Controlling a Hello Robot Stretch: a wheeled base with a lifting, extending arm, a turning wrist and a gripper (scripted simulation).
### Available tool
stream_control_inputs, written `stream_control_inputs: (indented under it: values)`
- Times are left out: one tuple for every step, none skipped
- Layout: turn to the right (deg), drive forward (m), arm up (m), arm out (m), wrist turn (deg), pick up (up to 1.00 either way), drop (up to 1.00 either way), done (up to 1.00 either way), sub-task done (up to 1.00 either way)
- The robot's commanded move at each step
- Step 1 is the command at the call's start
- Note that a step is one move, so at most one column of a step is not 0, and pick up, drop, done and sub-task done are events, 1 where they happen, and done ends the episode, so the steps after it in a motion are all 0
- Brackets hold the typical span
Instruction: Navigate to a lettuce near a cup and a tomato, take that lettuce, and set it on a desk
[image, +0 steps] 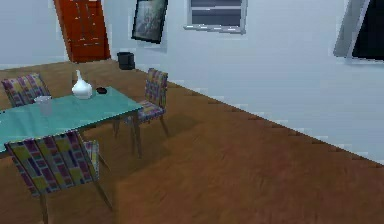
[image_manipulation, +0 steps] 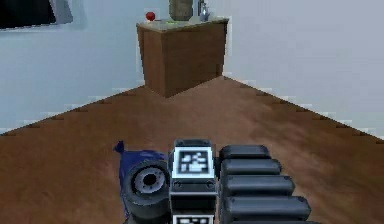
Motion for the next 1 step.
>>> stream_control_inputs:
  values:
    - [0.0, 0.5, 0.0, 0.0, 0.0, 0.0, 0.0, 0.0, 0.0]
